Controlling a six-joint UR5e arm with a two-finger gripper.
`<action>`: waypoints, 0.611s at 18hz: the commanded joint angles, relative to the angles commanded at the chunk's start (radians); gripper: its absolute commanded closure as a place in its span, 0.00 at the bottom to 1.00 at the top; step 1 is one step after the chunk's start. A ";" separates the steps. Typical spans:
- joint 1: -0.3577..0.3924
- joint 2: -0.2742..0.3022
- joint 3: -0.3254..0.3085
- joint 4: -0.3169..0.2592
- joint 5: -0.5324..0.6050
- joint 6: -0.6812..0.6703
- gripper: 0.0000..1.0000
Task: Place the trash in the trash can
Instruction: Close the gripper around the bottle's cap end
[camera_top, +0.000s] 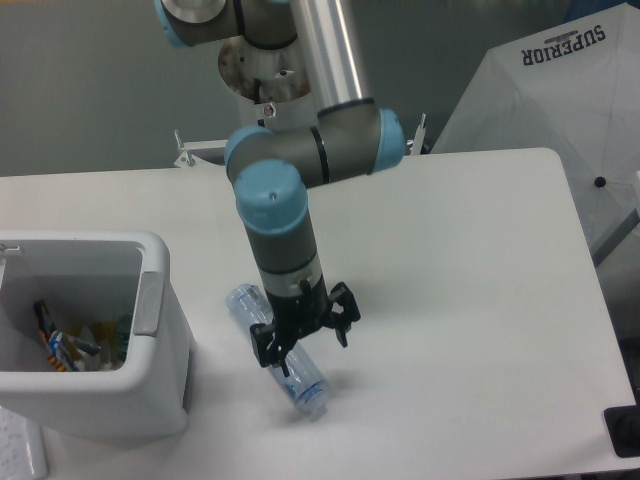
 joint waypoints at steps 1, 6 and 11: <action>0.000 -0.008 -0.003 0.000 0.000 0.000 0.00; -0.003 -0.034 -0.003 0.003 0.003 0.000 0.00; -0.008 -0.071 0.002 0.003 0.011 0.002 0.00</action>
